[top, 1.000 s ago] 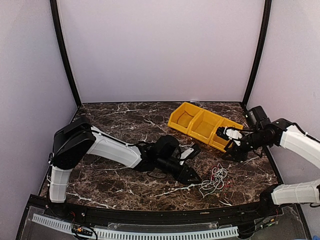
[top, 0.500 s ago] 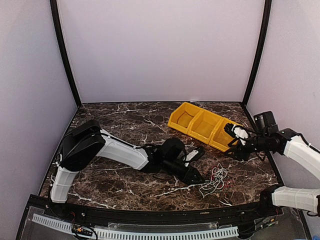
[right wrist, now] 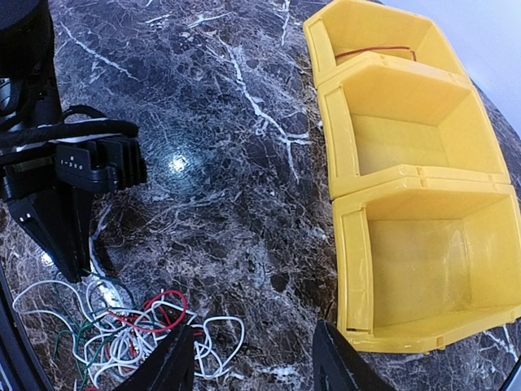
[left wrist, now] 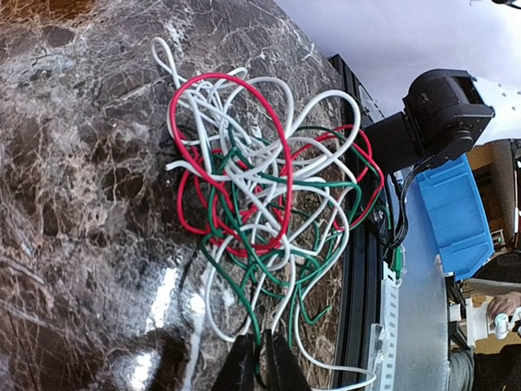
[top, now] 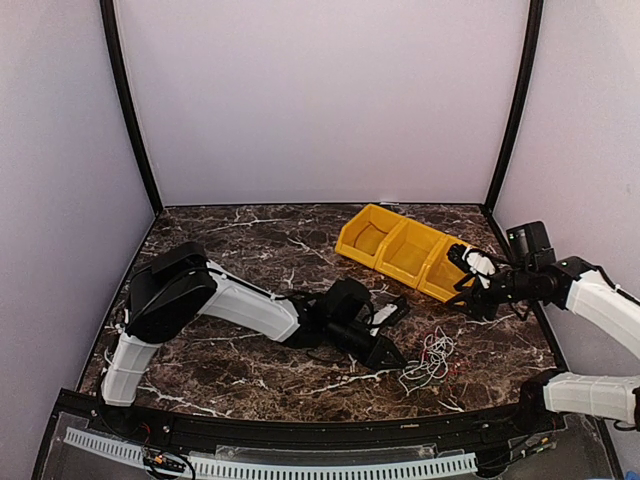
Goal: Untangle the cables
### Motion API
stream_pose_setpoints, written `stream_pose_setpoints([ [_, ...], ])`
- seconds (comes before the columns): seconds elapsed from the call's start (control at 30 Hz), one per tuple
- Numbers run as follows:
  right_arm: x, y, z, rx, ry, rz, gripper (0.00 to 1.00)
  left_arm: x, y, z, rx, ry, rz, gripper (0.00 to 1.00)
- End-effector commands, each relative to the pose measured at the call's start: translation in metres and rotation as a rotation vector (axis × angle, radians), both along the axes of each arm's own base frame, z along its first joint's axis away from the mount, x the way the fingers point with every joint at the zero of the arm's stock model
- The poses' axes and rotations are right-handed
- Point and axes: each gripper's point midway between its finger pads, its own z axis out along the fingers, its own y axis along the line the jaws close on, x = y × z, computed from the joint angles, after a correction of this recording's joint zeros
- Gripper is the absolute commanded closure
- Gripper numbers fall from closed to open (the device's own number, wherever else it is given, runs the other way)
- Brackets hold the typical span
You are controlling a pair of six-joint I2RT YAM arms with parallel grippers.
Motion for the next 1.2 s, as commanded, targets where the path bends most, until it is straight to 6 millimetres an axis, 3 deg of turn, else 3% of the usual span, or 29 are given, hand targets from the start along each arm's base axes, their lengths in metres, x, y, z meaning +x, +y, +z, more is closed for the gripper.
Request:
stream_pose_setpoints([
  [0.0,0.002,0.002,0.0,0.023,-0.006,0.0,0.48,0.0,-0.009,0.018,-0.046,-0.029,-0.013,0.98],
  [0.2,0.0,0.004,-0.001,0.029,0.005,0.013,0.48,0.003,0.002,0.025,-0.019,-0.075,0.006,1.0],
  [0.43,-0.005,0.018,0.001,0.053,0.043,0.101,0.48,0.015,0.042,0.038,0.023,-0.157,0.083,1.0],
  [0.53,-0.015,0.042,0.006,0.046,0.103,0.217,0.48,0.017,0.058,0.035,0.063,-0.181,0.116,1.0],
  [0.9,0.006,0.124,0.032,0.095,0.05,0.372,0.47,0.044,0.119,0.02,0.132,-0.162,0.358,1.0],
  [1.0,0.0,0.152,0.021,0.09,0.074,0.423,0.43,0.048,0.131,0.017,0.119,-0.143,0.424,1.0],
  [1.17,-0.025,0.189,-0.016,-0.033,0.046,0.571,0.35,0.052,0.136,0.017,0.08,-0.111,0.444,1.0],
])
